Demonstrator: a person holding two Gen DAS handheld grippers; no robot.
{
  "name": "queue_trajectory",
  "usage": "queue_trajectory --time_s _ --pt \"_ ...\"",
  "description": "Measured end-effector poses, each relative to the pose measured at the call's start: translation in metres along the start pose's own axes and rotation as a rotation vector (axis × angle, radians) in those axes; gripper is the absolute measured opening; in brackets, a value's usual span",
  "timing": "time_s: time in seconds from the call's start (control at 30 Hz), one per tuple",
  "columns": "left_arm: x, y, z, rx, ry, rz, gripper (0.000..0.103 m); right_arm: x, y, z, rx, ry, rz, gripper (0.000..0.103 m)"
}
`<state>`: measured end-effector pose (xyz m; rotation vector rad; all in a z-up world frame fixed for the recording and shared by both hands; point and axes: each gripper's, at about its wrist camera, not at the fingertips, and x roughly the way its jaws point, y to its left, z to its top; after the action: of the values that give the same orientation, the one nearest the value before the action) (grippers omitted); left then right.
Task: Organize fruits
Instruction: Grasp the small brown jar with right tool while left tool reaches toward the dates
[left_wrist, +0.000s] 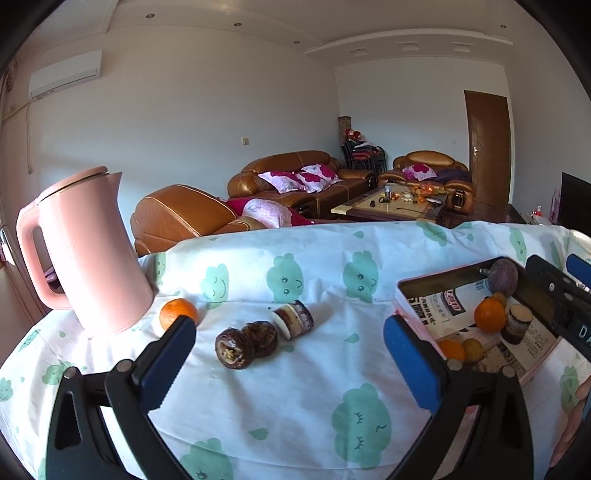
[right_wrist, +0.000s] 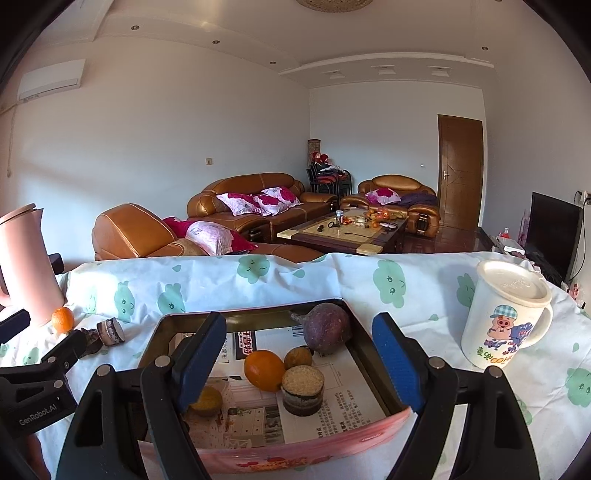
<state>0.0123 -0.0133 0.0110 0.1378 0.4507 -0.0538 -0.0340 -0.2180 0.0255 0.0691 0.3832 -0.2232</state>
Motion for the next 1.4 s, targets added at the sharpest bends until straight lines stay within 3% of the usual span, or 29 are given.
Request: queue_trajectory --time_s 0.6,0.83,1.0,1.17,1.4 --pt "0.027 0.119 -0.007 -0.105 0.038 0.113 0.103 0.005 0.102 -0.007 -0.062 0.035 0.087 0.082" --pt "0.048 0.16 -0.011 -0.184 0.122 0.188 0.103 0.012 0.144 -0.01 -0.141 0.073 0.157 0.082" --pt "0.056 0.172 -0.014 -0.173 0.15 0.249 0.103 0.025 0.173 -0.013 -0.225 0.148 0.215 0.082" --pt "0.057 0.171 -0.015 -0.157 0.163 0.233 0.103 0.045 0.19 -0.013 -0.255 0.222 0.246 0.082" --pt "0.057 0.164 -0.012 -0.11 0.17 0.205 0.103 0.089 0.201 -0.011 -0.232 0.35 0.265 0.063"
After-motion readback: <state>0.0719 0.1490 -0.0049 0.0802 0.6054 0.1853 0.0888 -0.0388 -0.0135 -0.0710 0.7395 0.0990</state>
